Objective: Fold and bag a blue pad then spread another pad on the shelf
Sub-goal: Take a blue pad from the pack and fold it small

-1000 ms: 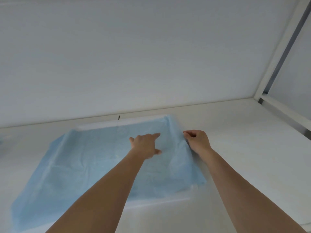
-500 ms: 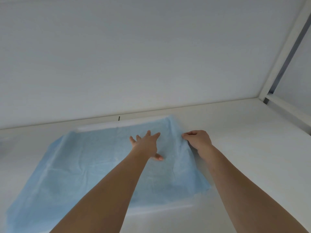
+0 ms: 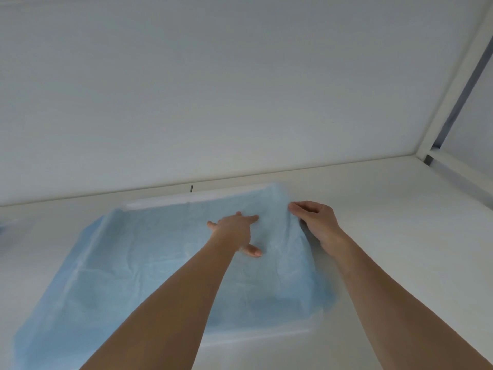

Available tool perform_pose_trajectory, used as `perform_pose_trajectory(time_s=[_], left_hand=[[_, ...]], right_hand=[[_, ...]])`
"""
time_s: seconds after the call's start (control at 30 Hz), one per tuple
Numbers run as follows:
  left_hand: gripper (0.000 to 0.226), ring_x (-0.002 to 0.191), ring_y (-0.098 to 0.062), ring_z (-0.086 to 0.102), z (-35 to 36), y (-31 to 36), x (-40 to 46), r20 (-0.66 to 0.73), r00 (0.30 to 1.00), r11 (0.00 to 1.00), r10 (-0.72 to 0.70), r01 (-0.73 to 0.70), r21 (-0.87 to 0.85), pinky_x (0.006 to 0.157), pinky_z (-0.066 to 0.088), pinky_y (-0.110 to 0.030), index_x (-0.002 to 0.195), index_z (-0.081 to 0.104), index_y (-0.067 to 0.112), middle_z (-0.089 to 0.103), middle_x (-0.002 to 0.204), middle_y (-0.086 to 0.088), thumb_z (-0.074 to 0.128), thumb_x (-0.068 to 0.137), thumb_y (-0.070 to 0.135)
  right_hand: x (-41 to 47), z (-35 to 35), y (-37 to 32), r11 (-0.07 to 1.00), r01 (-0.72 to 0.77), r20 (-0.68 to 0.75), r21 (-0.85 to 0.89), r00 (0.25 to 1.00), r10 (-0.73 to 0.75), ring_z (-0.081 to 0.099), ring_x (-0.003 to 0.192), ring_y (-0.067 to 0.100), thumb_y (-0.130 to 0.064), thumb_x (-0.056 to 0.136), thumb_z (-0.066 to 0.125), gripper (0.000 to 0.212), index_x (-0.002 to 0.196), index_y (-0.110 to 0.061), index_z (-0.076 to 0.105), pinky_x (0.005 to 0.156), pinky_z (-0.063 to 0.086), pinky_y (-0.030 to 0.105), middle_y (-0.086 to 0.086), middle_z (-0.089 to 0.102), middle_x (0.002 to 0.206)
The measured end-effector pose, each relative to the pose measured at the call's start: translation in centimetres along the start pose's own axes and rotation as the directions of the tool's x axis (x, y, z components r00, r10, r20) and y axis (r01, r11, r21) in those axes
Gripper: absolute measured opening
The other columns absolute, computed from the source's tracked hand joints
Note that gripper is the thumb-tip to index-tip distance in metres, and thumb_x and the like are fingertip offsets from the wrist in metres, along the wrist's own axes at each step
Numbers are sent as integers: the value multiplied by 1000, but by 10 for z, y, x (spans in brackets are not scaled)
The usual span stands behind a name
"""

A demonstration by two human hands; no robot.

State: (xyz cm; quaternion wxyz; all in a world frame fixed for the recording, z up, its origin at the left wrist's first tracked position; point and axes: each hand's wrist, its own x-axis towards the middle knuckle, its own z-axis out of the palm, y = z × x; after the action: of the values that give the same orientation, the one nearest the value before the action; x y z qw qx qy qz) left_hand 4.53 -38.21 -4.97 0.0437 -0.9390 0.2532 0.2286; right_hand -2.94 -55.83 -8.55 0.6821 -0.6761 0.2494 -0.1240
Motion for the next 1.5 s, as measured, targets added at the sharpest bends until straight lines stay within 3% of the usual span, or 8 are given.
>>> perform_pose_trajectory(time_s=[0.2, 0.27, 0.4, 0.63, 0.93, 1.17, 1.33, 1.5], left_hand=[[103, 144, -32, 20, 0, -2, 1, -9, 1000, 1000, 17, -17, -5, 109, 12, -64, 149, 10, 42, 6, 161, 1, 73, 70, 57], [103, 144, -32, 21, -1, -1, 0, -10, 1000, 1000, 24, -24, 0, 109, 13, -63, 150, 10, 42, 8, 160, 0, 73, 69, 58], [103, 142, -32, 24, -1, -2, -1, -21, 999, 1000, 29, -29, 0, 109, 15, -63, 150, 12, 41, 12, 159, 0, 73, 69, 57], [102, 141, -32, 27, 2, -5, -1, -52, 998, 999, 40, -40, -2, 110, 18, -59, 149, 14, 41, 12, 160, -1, 74, 69, 58], [99, 141, -34, 27, 3, -7, 0, -58, 998, 999, 37, -38, -9, 109, 16, -61, 149, 13, 41, 10, 160, 1, 72, 72, 57], [94, 147, -31, 5, 30, -16, -13, -263, 965, 981, 7, -58, -184, 114, 2, -60, 150, 9, 38, 0, 161, -2, 64, 77, 60], [72, 146, -22, 14, 35, -44, -37, -399, 901, 872, -169, -52, -488, 116, 7, -52, 148, 25, 28, 13, 158, -6, 46, 88, 61], [52, 121, -33, 50, 28, -119, -68, -410, 817, 778, -405, 73, -624, 105, 39, -42, 138, 42, 11, 37, 139, -18, 56, 91, 30]], right_hand=[[19, 6, -3, 995, 0, -83, -97, 996, -8, 57, 83, 9, -28, 94, 55, 25, 116, -21, 66, 70, 48, 19, 2, 66, 111], [26, 10, -1, 969, -22, -92, -247, 996, -1, 61, 92, 14, -32, 90, 59, 34, 121, -20, 64, 83, 50, 26, 1, 67, 113], [28, 19, 2, 914, -39, -77, -404, 997, 9, 66, 89, 15, -43, 82, 62, 25, 98, -28, 74, 86, 53, 35, -9, 73, 93], [32, 24, 4, 964, -28, -195, -264, 981, -25, 66, 83, 15, -33, 78, 69, 7, 77, -29, 74, 83, 55, 37, -9, 72, 84], [31, 28, -9, 973, 147, -274, -178, 942, -192, 65, 76, 13, -15, 81, 69, 8, 87, -19, 72, 75, 52, 27, -2, 71, 82], [0, 13, -21, 924, 344, -363, -167, 850, -382, 56, 73, 2, 4, 83, 50, 32, 96, -20, 66, 59, 42, 3, -8, 64, 94], [-20, 10, -19, 956, 155, -364, -248, 900, -240, 61, 82, 15, -3, 86, 51, 23, 96, -13, 69, 61, 43, 9, -2, 66, 93], [-46, 15, -19, 897, -70, -221, -437, 975, -32, 58, 92, 20, -5, 83, 52, 39, 121, -13, 61, 76, 38, 21, 5, 61, 121]])
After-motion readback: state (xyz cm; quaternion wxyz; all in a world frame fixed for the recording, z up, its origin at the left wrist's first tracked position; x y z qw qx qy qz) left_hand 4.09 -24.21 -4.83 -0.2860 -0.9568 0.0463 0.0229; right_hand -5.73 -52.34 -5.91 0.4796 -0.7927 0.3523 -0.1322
